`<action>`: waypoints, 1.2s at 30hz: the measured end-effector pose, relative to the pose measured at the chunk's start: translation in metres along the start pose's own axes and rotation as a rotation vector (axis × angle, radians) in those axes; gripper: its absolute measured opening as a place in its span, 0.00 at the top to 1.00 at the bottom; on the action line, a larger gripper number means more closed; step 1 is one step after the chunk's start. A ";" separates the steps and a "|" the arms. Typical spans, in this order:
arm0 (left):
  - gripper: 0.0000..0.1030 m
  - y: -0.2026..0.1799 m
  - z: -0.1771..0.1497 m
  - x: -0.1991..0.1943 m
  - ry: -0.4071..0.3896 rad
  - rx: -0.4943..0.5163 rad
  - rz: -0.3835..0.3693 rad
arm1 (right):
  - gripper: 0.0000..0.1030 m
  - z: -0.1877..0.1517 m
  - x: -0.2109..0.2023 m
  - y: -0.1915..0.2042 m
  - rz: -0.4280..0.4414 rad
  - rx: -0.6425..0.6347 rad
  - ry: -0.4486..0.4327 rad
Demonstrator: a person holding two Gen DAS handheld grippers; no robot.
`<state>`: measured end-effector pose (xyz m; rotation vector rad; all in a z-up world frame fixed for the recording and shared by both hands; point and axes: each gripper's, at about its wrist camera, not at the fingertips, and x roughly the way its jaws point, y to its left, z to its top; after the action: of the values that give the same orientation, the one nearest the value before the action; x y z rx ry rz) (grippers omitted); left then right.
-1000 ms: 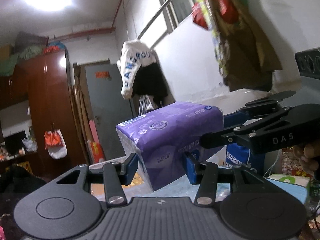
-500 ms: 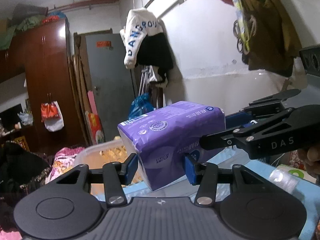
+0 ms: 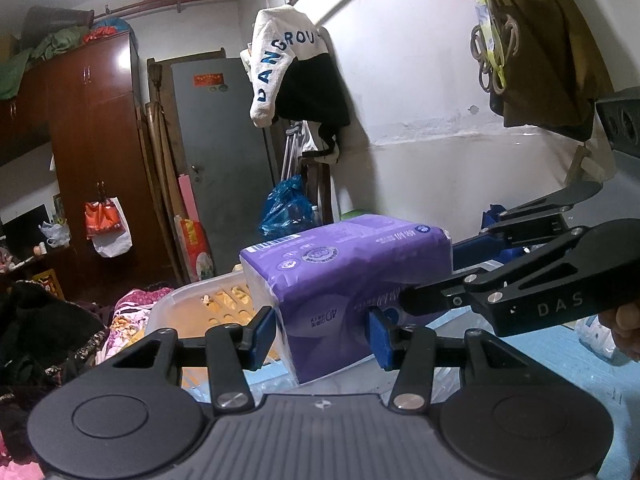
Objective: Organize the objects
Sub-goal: 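Carry the purple tissue pack over the white basket and release it, then grasp the white-and-orange medicine box with the left tool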
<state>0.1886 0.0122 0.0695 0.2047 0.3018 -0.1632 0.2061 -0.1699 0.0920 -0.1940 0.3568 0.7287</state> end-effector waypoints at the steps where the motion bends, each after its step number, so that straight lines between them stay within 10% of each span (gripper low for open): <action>1: 0.49 -0.001 -0.001 0.000 0.000 0.000 0.000 | 0.51 0.000 -0.001 0.000 0.000 -0.001 0.001; 15: 0.39 0.004 0.002 0.003 -0.002 -0.042 0.000 | 0.47 0.003 0.004 -0.001 0.007 0.004 0.014; 20: 0.18 0.010 0.005 -0.004 -0.049 -0.049 0.061 | 0.06 0.005 -0.007 -0.003 -0.020 0.018 -0.055; 25: 0.17 0.007 0.000 -0.028 -0.065 -0.042 0.045 | 0.00 0.002 -0.025 -0.007 -0.041 0.071 -0.093; 36: 0.15 -0.025 -0.072 -0.087 -0.056 -0.021 -0.116 | 0.00 -0.101 -0.071 0.022 -0.016 0.163 -0.095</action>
<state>0.0817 0.0154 0.0246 0.1613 0.2599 -0.2795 0.1170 -0.2271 0.0255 -0.0080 0.3218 0.6874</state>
